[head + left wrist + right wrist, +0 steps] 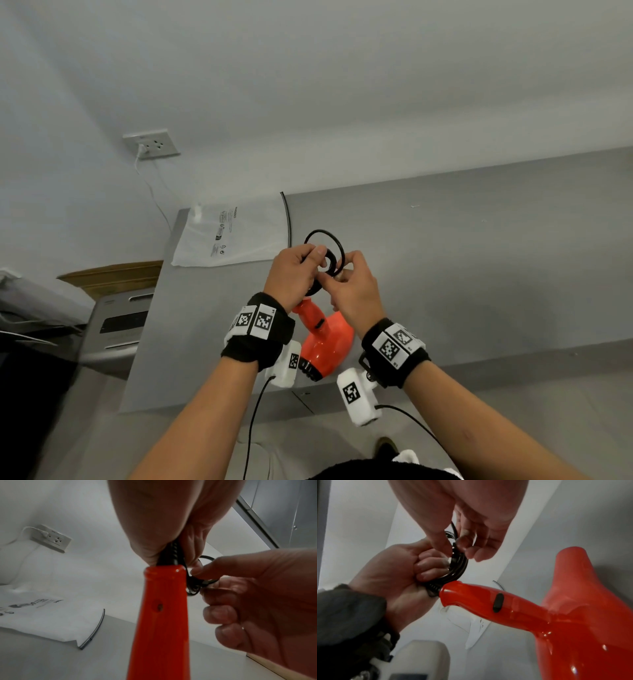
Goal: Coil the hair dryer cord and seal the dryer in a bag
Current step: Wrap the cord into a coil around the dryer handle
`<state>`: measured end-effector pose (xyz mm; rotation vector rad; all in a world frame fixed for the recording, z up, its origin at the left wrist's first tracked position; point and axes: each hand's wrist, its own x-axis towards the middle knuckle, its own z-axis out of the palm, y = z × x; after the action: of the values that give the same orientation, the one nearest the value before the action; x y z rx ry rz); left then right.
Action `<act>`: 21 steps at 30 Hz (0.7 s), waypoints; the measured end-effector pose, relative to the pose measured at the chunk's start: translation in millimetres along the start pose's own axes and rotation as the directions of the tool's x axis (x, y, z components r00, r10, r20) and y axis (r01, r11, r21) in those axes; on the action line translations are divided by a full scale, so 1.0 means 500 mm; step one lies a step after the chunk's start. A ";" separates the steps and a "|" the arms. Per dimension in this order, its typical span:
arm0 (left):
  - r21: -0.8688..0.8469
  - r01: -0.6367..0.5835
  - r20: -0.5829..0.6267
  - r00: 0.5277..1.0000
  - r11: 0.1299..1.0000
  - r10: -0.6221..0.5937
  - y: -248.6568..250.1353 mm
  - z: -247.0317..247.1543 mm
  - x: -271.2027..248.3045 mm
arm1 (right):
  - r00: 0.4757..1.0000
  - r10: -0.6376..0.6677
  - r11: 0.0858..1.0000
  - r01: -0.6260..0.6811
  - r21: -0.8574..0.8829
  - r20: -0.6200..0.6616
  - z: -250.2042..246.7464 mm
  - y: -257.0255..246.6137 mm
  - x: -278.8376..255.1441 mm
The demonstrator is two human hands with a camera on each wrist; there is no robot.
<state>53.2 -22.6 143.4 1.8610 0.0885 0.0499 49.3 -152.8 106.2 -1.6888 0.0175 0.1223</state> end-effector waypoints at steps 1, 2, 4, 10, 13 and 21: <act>-0.039 0.002 0.039 0.999 0.999 0.000 0.003 0.002 -0.004 | 0.999 0.054 0.999 -0.054 0.009 0.009 0.002 0.007 0.004; -0.068 0.004 0.080 0.997 0.998 0.001 0.007 0.006 -0.008 | 0.994 0.106 0.994 -0.107 0.035 0.038 0.003 0.013 0.006; -0.057 0.007 0.122 0.993 0.998 0.000 0.015 0.016 -0.015 | 0.982 0.143 0.979 -0.159 0.128 0.122 0.006 0.027 0.006; -0.028 0.026 0.052 0.998 0.999 -0.024 0.027 0.015 -0.015 | 0.970 0.104 0.964 -0.153 0.219 0.218 0.004 0.035 -0.003; -0.004 0.049 -0.005 0.999 0.999 -0.049 0.021 0.008 -0.009 | 0.951 0.055 0.983 -0.105 0.152 0.304 -0.011 0.036 -0.005; -0.045 0.127 -0.120 0.984 0.991 -0.132 -0.002 -0.018 0.014 | 0.969 -0.091 0.982 0.126 -0.139 0.231 -0.082 0.118 -0.012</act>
<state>59.4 -13.1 144.8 1.8101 0.2923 0.0757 41.1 -201.1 53.5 -1.8164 -0.2594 0.2357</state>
